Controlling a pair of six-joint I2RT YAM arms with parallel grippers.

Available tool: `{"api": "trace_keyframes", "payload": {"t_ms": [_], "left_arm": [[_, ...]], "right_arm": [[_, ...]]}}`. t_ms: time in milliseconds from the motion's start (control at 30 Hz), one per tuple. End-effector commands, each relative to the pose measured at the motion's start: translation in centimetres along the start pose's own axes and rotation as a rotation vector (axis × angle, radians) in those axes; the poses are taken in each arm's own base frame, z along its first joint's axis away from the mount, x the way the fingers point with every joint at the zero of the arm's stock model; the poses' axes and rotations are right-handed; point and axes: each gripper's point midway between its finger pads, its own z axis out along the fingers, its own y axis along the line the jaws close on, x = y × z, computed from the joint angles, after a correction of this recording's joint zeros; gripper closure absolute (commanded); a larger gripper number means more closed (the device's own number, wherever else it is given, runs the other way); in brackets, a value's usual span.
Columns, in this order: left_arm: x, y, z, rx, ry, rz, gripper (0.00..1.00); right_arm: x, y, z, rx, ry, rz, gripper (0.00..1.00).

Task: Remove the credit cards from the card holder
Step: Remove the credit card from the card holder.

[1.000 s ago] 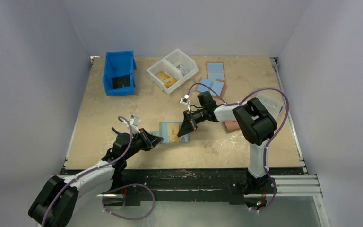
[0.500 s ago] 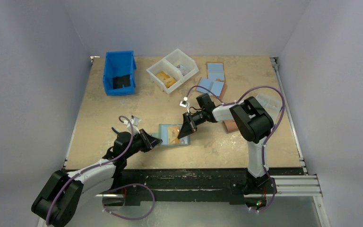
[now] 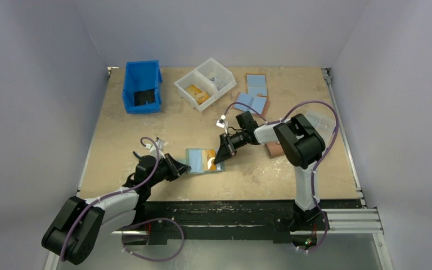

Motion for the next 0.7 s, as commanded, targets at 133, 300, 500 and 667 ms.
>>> {"api": "trace_keyframes", "payload": {"t_ms": [133,300,500,667], "left_arm": [[1.6,3.3,-0.9,-0.074,0.012,-0.003,1.00],[1.3,3.7,-0.8,-0.114,0.020,0.004,1.00],[0.8,3.9,-0.8,-0.169,0.026,0.018,0.98],[-0.3,3.6,-1.2,-0.224,0.026,0.033,0.69]], "right_arm": [[-1.0,-0.7,-0.8,0.052,-0.019,-0.039,1.00],[-1.7,-1.1,-2.2,0.085,-0.042,-0.052,1.00],[-2.5,-0.9,-3.3,0.118,-0.052,-0.107,1.00],[-3.5,-0.2,-4.3,0.164,-0.026,-0.245,1.00]]}}
